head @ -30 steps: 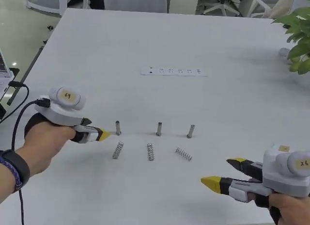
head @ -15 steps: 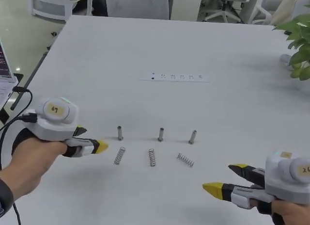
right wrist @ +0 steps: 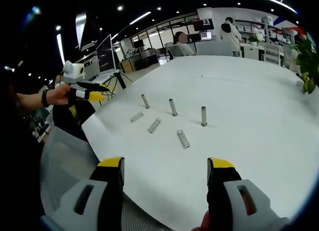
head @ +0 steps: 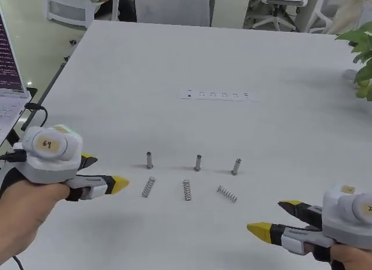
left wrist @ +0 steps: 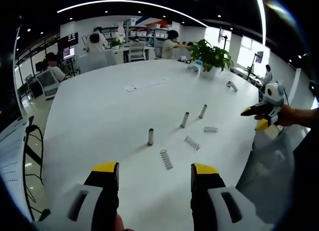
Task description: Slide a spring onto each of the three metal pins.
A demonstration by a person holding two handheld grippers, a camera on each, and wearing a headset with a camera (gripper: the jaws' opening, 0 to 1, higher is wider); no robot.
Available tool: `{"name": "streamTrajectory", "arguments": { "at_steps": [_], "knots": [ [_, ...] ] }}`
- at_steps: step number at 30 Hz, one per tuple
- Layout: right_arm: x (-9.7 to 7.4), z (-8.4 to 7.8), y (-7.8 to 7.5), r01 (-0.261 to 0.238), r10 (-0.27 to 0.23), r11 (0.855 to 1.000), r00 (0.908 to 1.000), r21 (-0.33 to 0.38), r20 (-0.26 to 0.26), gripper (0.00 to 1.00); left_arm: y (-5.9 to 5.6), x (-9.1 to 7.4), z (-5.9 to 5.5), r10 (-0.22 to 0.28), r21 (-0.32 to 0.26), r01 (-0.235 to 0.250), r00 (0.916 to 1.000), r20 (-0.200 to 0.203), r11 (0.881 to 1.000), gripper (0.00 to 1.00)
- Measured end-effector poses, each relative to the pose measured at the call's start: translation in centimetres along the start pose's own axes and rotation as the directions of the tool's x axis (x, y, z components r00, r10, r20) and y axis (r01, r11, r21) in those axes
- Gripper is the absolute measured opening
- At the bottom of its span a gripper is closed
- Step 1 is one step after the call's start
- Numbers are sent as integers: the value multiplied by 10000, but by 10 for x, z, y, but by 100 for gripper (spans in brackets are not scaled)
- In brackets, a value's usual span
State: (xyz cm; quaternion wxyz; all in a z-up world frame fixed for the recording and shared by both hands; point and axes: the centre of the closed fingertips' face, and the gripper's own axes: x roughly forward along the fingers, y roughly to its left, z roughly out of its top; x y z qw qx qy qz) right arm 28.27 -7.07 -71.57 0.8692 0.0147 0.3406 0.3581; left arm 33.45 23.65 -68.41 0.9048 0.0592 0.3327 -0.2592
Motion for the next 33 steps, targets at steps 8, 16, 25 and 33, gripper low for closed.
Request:
{"name": "streamTrajectory", "arguments": {
  "at_steps": [8,16,25,33],
  "knots": [
    [2,1,-1,-47,47,10000,10000,-27,-8,66,-1,-16,-4,125,-94,-122,9994,321,9999,57],
    [3,1,0,-79,79,10000,10000,-43,-38,66,-5,-26,-6,130,-321,-110,9980,626,9994,63],
    [6,0,1,-128,127,9999,9999,-77,-90,66,-11,-30,-11,72,-317,-49,9973,734,9995,66],
    [6,1,3,-153,151,9998,9998,-116,-111,66,-11,-27,-15,87,-371,-66,9983,570,9993,65]
  ]
}}
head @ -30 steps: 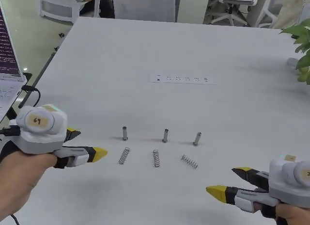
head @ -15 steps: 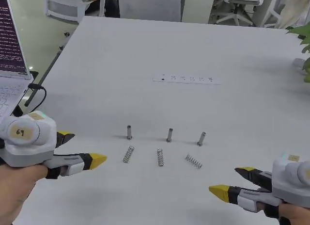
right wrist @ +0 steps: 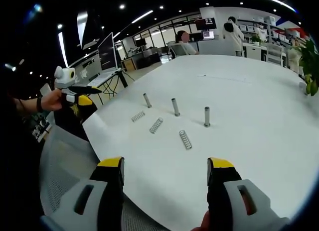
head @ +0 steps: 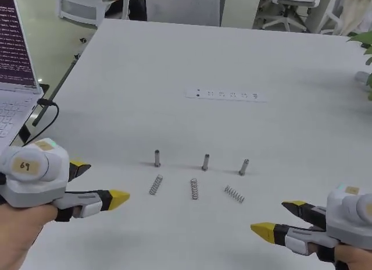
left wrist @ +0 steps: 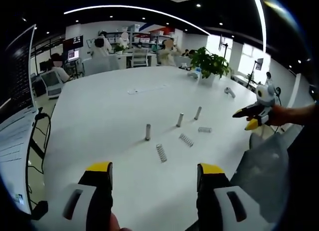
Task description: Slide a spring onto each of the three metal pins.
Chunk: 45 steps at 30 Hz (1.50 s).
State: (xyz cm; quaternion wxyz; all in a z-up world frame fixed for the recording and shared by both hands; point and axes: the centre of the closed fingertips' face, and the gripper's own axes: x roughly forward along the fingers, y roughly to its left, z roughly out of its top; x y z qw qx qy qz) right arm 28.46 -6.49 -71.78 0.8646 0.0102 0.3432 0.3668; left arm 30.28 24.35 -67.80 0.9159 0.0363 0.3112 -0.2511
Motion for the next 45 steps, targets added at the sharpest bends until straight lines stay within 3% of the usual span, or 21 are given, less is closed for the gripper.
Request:
{"name": "streamTrajectory", "arguments": {
  "at_steps": [16,36,45],
  "knots": [
    [0,-3,-1,25,-25,10000,10000,31,-84,66,-3,13,-5,-139,-11,139,9996,-237,9999,62],
    [-2,-3,-3,79,-78,9999,9999,73,-108,66,-17,46,-13,-501,-88,497,9973,-528,9987,57],
    [-3,-4,-3,96,-95,9999,9999,104,-115,66,-11,61,-22,-463,-230,449,9967,-662,9987,56]
  ]
}}
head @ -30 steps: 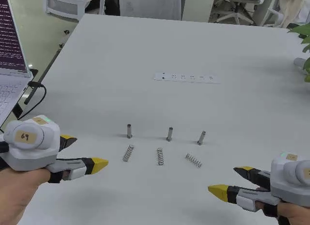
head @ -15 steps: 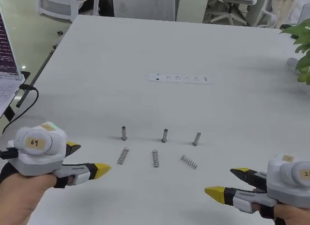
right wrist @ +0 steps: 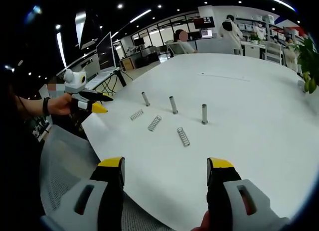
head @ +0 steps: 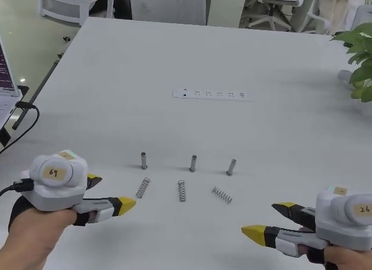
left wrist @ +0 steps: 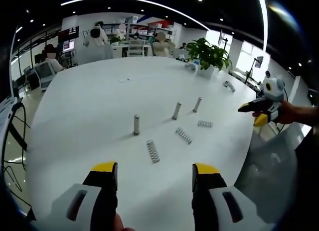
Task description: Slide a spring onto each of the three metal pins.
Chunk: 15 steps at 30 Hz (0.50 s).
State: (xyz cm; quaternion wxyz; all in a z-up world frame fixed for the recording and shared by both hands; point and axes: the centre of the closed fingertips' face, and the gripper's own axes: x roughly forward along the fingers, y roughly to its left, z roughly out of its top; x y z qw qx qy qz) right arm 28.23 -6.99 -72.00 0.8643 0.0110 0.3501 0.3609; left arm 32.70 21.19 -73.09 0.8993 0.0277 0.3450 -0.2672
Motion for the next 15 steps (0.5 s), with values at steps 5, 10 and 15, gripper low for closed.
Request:
{"name": "streamTrajectory", "arguments": {
  "at_steps": [5,10,15],
  "knots": [
    [0,-4,0,-14,14,10000,10000,34,-63,66,1,9,0,33,-133,-33,10000,-5,9999,55],
    [0,-6,0,-24,25,10000,9999,71,-103,65,1,23,-3,-14,-227,12,10000,-69,9997,52],
    [-1,-6,0,-7,8,10000,9999,89,-117,65,-2,35,-4,-4,-351,0,9999,-116,9994,50]
  ]
}}
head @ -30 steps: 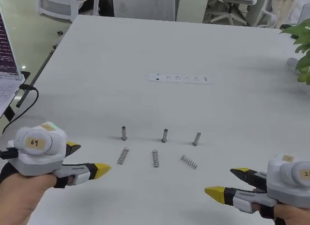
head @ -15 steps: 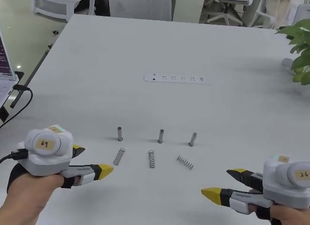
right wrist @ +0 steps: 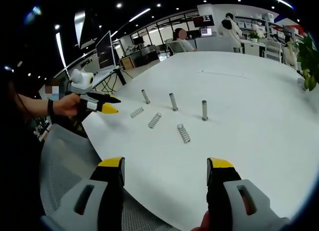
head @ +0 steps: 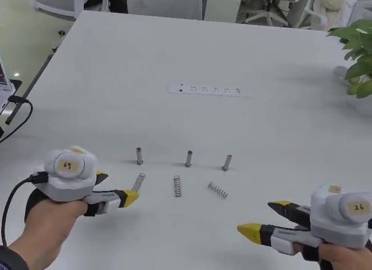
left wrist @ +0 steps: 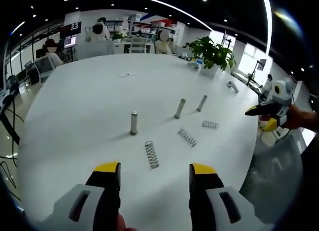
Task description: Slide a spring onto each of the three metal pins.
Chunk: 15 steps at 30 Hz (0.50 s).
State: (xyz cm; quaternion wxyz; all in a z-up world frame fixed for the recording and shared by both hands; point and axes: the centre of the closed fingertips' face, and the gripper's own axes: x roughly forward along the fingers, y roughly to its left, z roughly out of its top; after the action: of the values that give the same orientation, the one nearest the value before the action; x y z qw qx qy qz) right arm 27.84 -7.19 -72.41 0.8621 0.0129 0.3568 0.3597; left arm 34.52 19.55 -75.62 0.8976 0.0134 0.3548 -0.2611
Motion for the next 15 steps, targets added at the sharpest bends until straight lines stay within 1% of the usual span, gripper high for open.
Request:
{"name": "streamTrajectory", "arguments": {
  "at_steps": [7,15],
  "knots": [
    [0,-1,0,-27,27,10000,10000,10,-49,65,3,14,-2,128,-249,-128,9999,12,9996,46],
    [1,-3,0,-47,47,10000,10000,53,-85,65,4,26,-9,220,-452,-226,9997,-129,9987,40]
  ]
}}
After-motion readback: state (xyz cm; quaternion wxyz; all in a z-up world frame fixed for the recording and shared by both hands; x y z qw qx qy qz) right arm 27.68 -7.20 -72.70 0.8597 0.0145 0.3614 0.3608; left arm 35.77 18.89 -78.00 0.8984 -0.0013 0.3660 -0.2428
